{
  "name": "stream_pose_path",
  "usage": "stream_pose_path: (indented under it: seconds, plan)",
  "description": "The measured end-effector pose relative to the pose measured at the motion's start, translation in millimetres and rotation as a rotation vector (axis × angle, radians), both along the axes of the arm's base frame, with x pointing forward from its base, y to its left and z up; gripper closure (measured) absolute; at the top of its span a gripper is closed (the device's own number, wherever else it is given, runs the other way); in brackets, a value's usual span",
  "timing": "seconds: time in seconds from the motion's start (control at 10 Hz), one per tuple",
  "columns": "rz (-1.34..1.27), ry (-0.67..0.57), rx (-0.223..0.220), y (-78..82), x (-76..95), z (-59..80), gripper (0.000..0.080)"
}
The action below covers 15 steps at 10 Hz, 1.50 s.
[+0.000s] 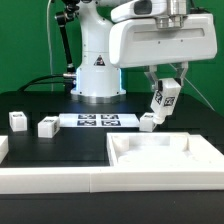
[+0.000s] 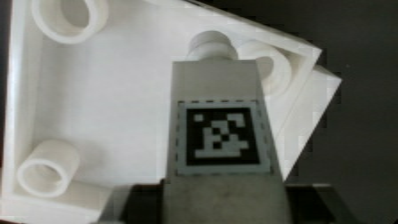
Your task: Assemble square table
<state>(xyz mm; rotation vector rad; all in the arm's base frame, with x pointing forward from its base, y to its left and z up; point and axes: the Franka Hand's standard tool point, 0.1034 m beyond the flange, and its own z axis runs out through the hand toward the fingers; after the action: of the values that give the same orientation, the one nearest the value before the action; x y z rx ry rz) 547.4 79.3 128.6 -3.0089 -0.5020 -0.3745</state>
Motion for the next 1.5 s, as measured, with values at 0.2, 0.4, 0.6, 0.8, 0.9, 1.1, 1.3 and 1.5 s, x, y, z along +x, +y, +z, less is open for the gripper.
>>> stream_pose_path:
  seconds: [0.2,0.4,0.6,0.8,0.9,1.1,1.3,1.5]
  plan:
    - [0.001,-0.027,-0.003,-1.6,-4.4,-4.4,0.0508]
    - [0.002,-0.026,-0.003,-1.1,-3.1,-4.6,0.0508]
    - [0.017,-0.049,0.003,2.1,19.0,-2.6,0.0508]
    - [0.026,-0.064,0.007,4.2,35.3,-3.6,0.0508]
    - [0.027,-0.061,0.006,4.0,32.6,-4.8,0.0508]
    - [0.025,-0.086,0.005,2.1,33.2,-5.6,0.0508]
    - [0.053,-0.191,-0.002,-2.2,49.5,-5.1,0.0508]
    - [0.057,-0.194,0.014,5.9,66.7,-5.6,0.0508]
